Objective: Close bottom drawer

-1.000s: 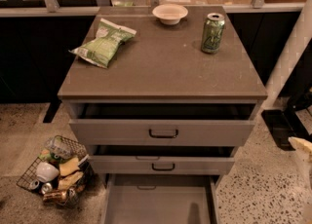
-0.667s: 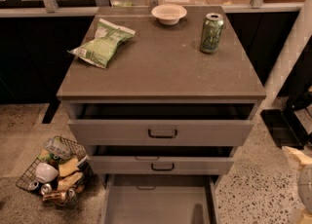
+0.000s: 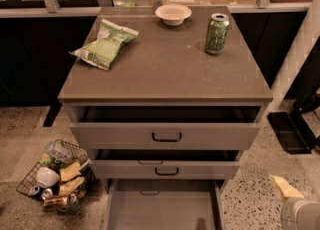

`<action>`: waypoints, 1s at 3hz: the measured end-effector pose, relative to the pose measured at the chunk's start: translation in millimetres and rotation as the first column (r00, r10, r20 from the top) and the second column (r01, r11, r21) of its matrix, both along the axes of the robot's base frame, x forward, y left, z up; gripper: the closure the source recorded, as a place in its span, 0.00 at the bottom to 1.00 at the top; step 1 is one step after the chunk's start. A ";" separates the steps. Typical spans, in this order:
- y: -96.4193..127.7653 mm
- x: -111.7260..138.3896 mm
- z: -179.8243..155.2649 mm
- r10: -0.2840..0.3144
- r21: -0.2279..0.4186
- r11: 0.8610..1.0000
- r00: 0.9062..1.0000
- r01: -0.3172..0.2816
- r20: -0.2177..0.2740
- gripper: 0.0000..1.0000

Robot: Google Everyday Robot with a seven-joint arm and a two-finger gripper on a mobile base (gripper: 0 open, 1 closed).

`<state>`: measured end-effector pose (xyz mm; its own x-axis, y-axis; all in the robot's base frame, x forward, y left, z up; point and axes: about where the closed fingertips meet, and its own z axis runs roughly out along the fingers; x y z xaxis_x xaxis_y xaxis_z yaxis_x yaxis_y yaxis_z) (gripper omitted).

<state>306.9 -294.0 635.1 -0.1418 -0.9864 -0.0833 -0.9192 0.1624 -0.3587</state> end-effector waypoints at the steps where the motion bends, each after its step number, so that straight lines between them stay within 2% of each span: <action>1: 2.7 -27.2 -35.9 0.034 -0.084 0.996 0.999 -0.036 -0.033 0.00; 2: 3.1 -26.2 -36.5 0.032 -0.080 0.996 0.999 -0.035 -0.033 0.00; 3: 0.4 -19.0 -51.2 0.003 -0.055 0.998 0.999 -0.005 -0.037 0.00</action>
Offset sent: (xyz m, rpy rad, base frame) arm -0.0190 0.0071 -0.0273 -0.0565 0.0194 0.0364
